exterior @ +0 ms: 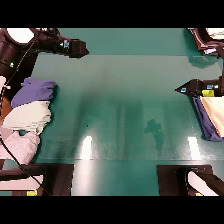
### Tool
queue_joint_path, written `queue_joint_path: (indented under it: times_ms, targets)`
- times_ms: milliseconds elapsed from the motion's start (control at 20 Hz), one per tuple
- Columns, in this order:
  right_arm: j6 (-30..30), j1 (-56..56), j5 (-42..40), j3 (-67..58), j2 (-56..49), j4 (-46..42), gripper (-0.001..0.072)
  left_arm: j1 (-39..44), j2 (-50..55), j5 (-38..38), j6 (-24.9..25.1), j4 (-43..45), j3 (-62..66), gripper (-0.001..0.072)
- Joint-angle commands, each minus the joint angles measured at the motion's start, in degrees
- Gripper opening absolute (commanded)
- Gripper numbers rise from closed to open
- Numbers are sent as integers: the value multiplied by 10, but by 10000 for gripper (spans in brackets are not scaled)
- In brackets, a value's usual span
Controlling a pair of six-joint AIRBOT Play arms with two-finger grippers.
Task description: Fold the shirts.
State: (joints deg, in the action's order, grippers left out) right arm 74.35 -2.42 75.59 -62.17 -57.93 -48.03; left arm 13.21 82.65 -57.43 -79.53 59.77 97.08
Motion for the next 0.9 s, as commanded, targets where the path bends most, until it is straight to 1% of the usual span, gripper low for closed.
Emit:
queue_joint_path:
  times_ms: [0, 100, 150, 200, 250, 350, 450, 650, 750, 850]
  targets:
    - [0, 0, 0, 0, 0, 0, 18, 0, 0, 0, -2, -8, 0, 26]
    - [0, 0, 0, 0, 0, 0, 18, 0, 0, 5, 1, 1, 0, 29]
    - [0, 0, 0, 0, 0, 0, 18, -3, 0, 3, 0, 35, 0, 215]
    - [0, 0, 0, 0, 0, 2, 18, -10, 0, -7, -7, 90, 0, 607]
    - [0, 0, 0, 0, 0, 5, 18, -20, 0, -23, -40, 160, 0, 683]
    - [0, 0, 0, 0, 0, 5, 18, -47, 1, -75, -85, 298, -1, 683]
    - [1, 0, 0, 0, 0, 5, 18, -89, 1, -105, -101, 375, -18, 683]
    - [1, 0, 0, 0, 0, 5, 18, -194, 1, -102, -121, 382, -121, 684]
    - [1, 0, -3, 0, 0, 5, 18, -229, 1, -72, -122, 377, -187, 684]
    - [5, 0, -6, 0, 0, 5, 18, -246, 1, -30, -122, 373, -243, 684]
